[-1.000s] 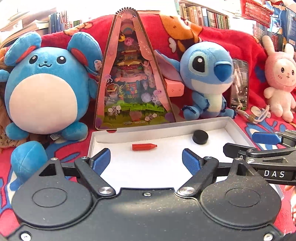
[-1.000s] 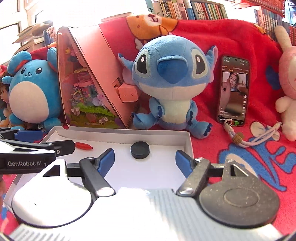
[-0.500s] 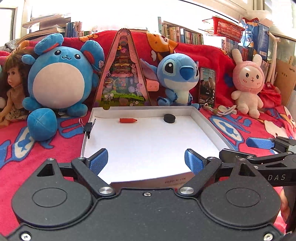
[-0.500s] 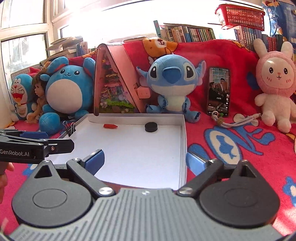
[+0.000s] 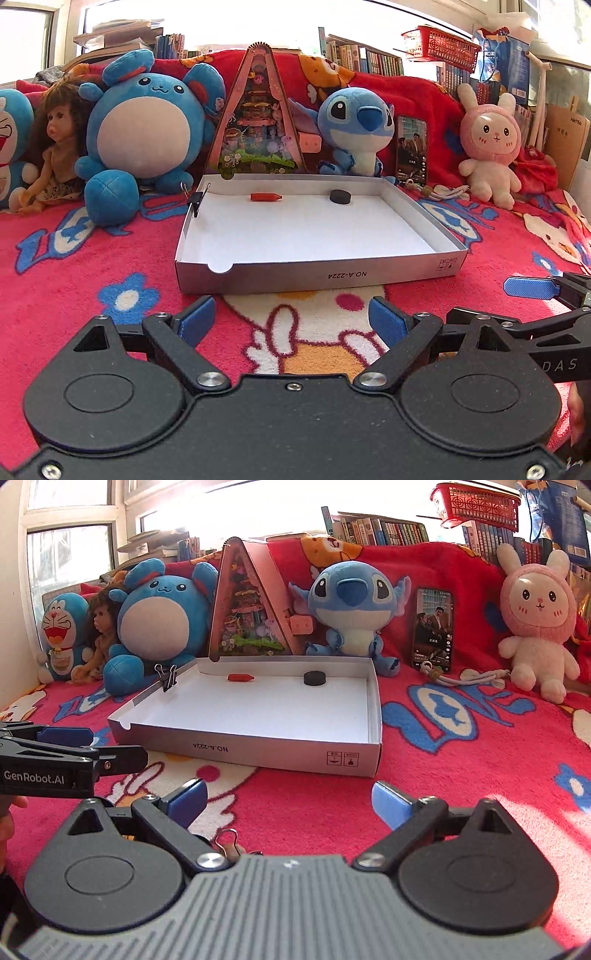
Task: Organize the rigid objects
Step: 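Grasp the black cylindrical cap with the left tool while the right grasps the black binder clip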
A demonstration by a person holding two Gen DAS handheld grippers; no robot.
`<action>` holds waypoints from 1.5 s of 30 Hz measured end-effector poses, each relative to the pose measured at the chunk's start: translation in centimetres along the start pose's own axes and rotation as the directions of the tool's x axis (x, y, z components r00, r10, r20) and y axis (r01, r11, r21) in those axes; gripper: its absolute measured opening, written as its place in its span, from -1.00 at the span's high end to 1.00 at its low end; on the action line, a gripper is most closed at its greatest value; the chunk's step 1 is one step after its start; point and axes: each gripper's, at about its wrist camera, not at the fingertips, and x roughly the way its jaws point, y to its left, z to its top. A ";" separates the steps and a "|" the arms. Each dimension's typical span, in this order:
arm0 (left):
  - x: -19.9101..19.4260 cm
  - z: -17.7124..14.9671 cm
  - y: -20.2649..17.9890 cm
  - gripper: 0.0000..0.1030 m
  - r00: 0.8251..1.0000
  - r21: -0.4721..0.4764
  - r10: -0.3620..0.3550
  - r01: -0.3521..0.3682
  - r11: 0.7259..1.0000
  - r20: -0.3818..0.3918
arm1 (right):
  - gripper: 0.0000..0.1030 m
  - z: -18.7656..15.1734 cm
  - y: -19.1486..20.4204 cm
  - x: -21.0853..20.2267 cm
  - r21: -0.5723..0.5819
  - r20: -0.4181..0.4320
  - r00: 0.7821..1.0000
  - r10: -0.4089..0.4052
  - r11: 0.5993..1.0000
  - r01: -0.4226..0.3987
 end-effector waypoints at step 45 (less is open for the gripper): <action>-2.4 -4.8 0.7 0.00 0.999 0.038 0.038 -0.038 0.999 -0.004 | -0.43 -4.9 2.7 -2.8 -0.056 0.000 0.999 -0.047 0.997 0.047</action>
